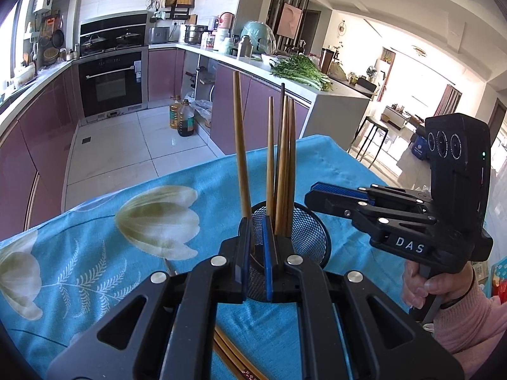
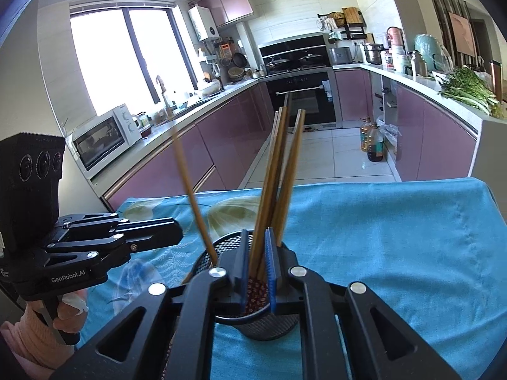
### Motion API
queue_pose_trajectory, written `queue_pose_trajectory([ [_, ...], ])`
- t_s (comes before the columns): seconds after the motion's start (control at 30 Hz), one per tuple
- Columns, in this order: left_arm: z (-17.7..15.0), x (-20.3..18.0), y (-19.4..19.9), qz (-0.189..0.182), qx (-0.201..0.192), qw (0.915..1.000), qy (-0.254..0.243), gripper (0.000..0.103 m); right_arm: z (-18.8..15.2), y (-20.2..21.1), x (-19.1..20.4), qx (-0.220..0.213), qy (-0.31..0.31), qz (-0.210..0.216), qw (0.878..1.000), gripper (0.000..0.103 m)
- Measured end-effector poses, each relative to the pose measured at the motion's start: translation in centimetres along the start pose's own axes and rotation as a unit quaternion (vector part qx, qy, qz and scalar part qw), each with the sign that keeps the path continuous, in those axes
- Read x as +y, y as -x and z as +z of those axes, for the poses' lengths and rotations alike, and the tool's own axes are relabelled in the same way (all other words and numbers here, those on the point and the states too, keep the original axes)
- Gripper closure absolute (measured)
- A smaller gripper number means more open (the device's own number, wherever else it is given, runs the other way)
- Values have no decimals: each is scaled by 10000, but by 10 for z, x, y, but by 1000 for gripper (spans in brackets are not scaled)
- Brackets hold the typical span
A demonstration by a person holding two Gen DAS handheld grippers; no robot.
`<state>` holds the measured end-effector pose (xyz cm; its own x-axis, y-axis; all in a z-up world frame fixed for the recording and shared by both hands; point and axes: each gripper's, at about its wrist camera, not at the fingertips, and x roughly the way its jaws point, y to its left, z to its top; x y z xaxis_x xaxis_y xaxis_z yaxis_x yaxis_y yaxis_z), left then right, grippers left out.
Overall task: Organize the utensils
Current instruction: 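Open the right gripper to release the chopstick and withdraw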
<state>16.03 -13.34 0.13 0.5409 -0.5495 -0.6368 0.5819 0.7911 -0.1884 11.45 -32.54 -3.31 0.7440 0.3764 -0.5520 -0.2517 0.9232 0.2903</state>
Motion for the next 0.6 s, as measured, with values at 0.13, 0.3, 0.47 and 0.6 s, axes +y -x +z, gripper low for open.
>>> queue_pose_trajectory([
  [0.13,-4,4,-3,-5,0,10000,56,95,-5,-4,-6,95,-101,-68,9999,83],
  [0.3,-13,12,-1,13,-20,9998,173,94,-9,-8,-8,143,-133,-75,9998,79],
  [0.47,-17,17,-6,-5,44,9997,256,93,-5,-14,-9,153,-124,-13,9998,74],
  [0.6,-20,16,-12,-20,98,9997,238,91,0,-28,-8,254,-126,44,9996,74],
])
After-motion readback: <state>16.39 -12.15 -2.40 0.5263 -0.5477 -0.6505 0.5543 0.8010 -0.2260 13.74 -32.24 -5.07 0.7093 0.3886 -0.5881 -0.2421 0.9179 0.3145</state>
